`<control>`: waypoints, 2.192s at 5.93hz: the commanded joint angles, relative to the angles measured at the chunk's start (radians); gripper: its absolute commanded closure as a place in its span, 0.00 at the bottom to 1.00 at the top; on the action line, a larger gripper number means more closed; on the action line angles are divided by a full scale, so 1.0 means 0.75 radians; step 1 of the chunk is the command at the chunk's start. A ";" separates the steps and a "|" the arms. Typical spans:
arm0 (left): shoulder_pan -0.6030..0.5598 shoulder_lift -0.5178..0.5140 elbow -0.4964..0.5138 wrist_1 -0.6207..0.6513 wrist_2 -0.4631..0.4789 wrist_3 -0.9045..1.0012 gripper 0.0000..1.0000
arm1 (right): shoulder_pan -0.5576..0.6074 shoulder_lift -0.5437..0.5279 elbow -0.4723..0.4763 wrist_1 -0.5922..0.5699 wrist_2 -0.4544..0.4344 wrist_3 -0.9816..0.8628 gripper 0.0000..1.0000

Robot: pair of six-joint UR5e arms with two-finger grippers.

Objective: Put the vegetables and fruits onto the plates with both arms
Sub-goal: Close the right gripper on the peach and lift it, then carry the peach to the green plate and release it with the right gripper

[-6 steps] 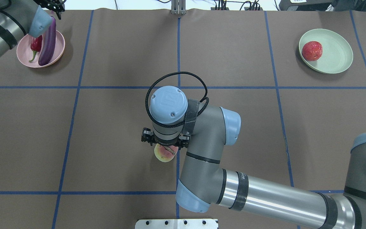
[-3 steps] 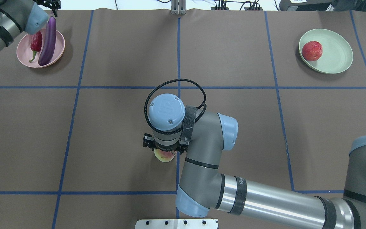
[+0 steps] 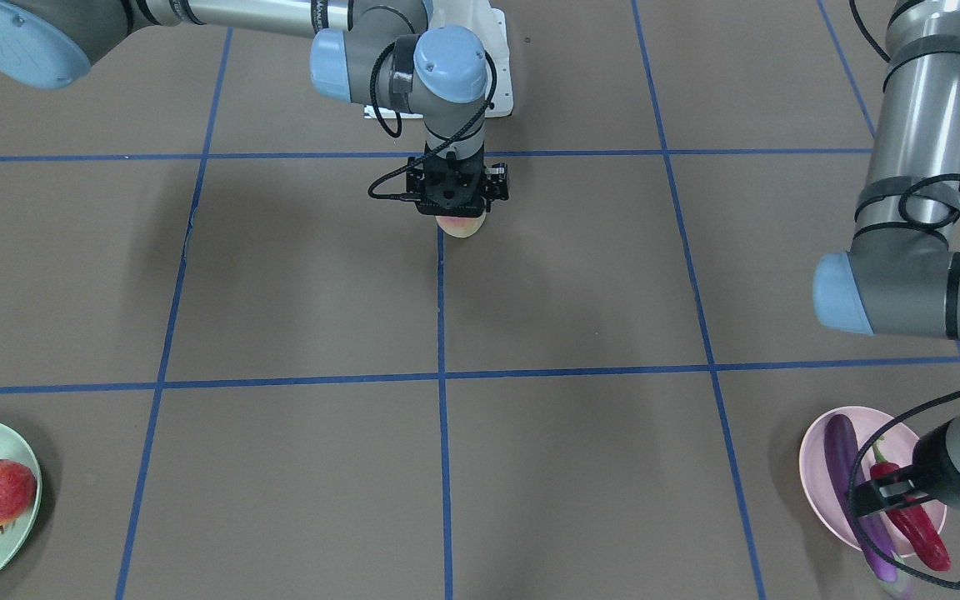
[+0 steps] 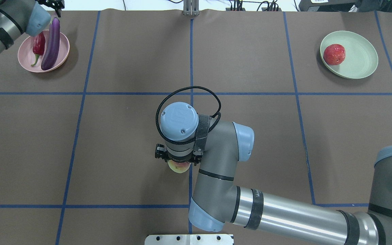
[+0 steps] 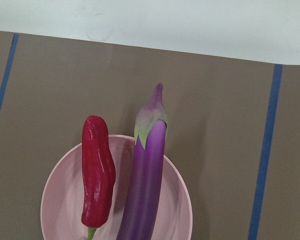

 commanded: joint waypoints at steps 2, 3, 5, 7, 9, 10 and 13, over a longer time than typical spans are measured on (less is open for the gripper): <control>0.000 0.000 0.000 0.000 0.000 0.000 0.00 | -0.002 0.002 -0.002 0.004 -0.001 0.013 0.18; 0.000 -0.002 0.000 0.002 0.000 0.000 0.00 | -0.002 -0.002 0.002 0.004 -0.003 0.008 0.65; 0.000 -0.002 0.000 0.002 0.000 -0.004 0.00 | 0.048 0.002 0.091 -0.004 -0.011 -0.003 1.00; 0.002 0.043 -0.138 0.000 -0.006 0.002 0.00 | 0.285 0.004 0.153 -0.006 0.096 -0.013 1.00; -0.050 0.346 -0.524 0.008 -0.153 0.353 0.00 | 0.618 -0.085 0.158 -0.010 0.285 -0.310 1.00; -0.142 0.433 -0.534 0.008 -0.245 0.613 0.00 | 0.737 -0.169 0.148 -0.012 0.316 -0.524 1.00; -0.324 0.532 -0.544 0.006 -0.237 0.831 0.00 | 1.109 -0.306 -0.036 -0.078 0.353 -1.331 1.00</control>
